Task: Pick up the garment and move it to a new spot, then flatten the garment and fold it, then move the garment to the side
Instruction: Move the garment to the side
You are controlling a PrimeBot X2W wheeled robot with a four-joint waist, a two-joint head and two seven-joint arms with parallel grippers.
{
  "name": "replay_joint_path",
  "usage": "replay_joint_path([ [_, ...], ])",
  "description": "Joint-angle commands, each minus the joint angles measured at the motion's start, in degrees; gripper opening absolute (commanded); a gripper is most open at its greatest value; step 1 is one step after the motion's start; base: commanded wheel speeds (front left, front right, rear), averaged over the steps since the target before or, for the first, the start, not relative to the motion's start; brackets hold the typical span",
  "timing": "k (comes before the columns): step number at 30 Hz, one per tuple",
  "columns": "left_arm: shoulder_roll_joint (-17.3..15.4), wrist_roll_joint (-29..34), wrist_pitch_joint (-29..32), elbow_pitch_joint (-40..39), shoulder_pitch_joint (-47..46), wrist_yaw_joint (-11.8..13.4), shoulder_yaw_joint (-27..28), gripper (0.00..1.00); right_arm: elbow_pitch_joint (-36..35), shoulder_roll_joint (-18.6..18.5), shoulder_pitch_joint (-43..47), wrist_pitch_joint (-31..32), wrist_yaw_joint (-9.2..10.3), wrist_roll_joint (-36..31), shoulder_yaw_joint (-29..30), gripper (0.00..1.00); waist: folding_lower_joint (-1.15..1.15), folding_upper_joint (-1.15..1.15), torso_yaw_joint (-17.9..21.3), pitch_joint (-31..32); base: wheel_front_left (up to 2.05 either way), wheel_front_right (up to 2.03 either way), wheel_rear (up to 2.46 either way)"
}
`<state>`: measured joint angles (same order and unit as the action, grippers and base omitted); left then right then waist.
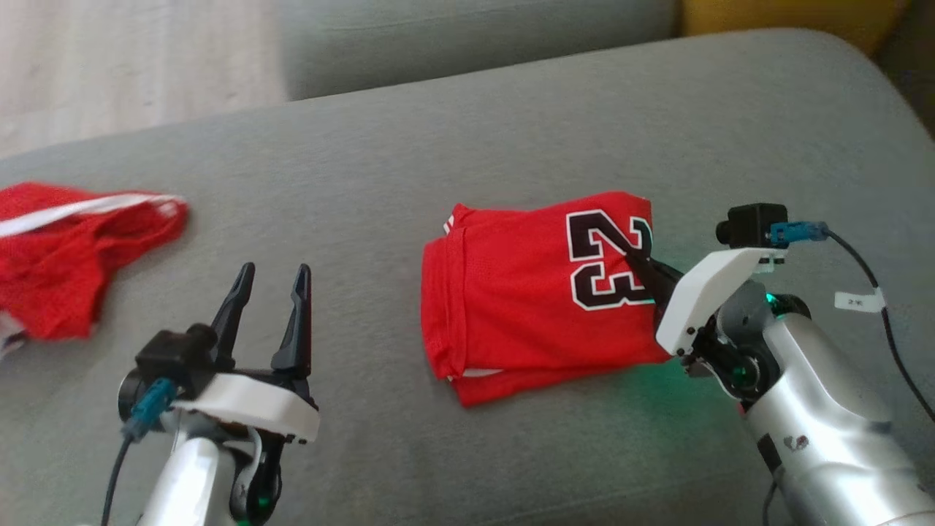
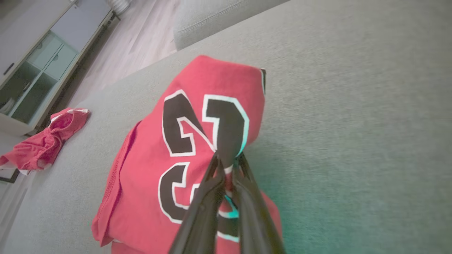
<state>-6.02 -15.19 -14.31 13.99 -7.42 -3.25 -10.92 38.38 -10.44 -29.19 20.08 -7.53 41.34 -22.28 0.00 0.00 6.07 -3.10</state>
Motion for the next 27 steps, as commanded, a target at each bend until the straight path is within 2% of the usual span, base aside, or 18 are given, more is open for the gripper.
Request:
replay_joint_path([
  [1,-0.50,0.80,-0.69,-1.56,-3.07,-0.13,1.39,1.00,-3.12,-0.23,-2.34,-0.96,0.04,-0.05,-0.78,0.00,0.00,0.00,4.75,-0.89,0.00,0.00,0.00],
  [8,-0.65,1.12,-0.69,-0.94,-4.66,-0.67,0.61,1.00,-5.75,-0.29,-2.20,-1.48,0.04,0.12,-0.44,0.00,0.00,0.00,9.26,-2.88,0.00,0.00,0.00],
  [17,-1.06,1.56,-0.69,-1.84,-6.87,-0.77,0.51,1.00,-6.91,-1.23,-5.66,-1.87,0.04,-0.08,0.33,0.00,0.00,0.00,9.66,-6.82,0.00,0.00,0.00],
  [21,-2.10,1.60,-0.58,-2.31,-7.59,-0.54,1.16,1.00,-6.68,-2.88,-10.60,-1.62,0.04,1.15,-0.32,0.00,0.00,0.00,9.06,-9.89,0.00,0.00,0.00],
  [27,-4.02,2.11,0.83,-4.40,-9.85,-0.51,1.41,1.00,-3.64,-8.29,-19.29,-1.21,0.04,2.97,-0.20,0.00,0.00,0.00,7.08,-16.71,0.00,0.00,0.00],
])
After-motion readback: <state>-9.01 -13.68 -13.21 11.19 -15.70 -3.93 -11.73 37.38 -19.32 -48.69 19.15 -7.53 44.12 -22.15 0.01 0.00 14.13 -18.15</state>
